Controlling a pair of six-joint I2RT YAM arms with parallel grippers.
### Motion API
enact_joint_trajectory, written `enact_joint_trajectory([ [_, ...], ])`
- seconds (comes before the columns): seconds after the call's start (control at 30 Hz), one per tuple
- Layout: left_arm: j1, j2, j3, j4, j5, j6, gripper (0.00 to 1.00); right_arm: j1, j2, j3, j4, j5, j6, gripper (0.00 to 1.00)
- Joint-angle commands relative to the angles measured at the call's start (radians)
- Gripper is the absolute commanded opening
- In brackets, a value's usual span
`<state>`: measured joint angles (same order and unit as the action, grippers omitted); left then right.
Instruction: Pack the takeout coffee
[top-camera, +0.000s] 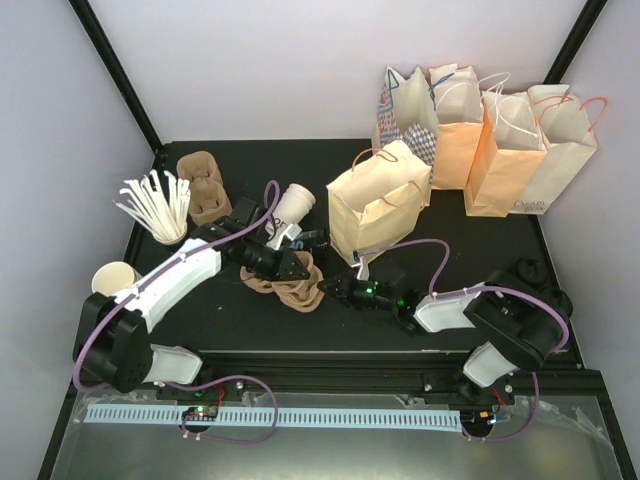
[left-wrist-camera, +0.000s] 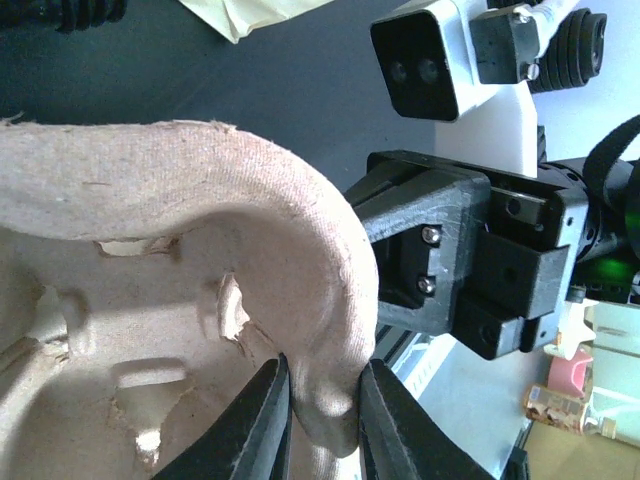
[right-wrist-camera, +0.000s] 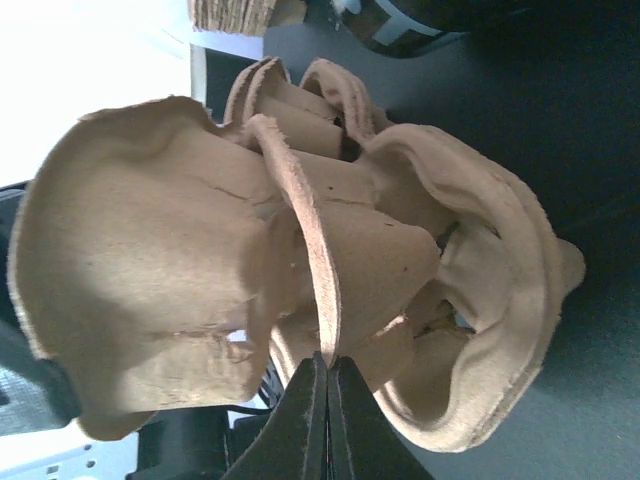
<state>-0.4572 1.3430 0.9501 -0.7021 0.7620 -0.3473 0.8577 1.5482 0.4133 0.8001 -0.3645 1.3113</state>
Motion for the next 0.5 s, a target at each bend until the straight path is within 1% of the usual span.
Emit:
enact_joint_trajectory([
  [0.0,0.002,-0.025,0.071,-0.040,0.004,0.037,0.21,0.003,0.008,0.027,-0.075,-0.010,-0.032,0.01],
  [0.27,0.002,-0.020,0.181,-0.187,-0.046,0.090,0.21,0.004,0.013,0.046,-0.126,-0.003,-0.038,0.01],
  [0.33,0.002,-0.014,0.186,-0.194,-0.051,0.096,0.21,0.004,0.000,0.046,-0.141,-0.001,-0.046,0.01],
  [0.47,0.002,0.001,0.148,-0.167,-0.051,0.095,0.21,0.003,-0.038,0.056,-0.189,0.004,-0.073,0.01],
])
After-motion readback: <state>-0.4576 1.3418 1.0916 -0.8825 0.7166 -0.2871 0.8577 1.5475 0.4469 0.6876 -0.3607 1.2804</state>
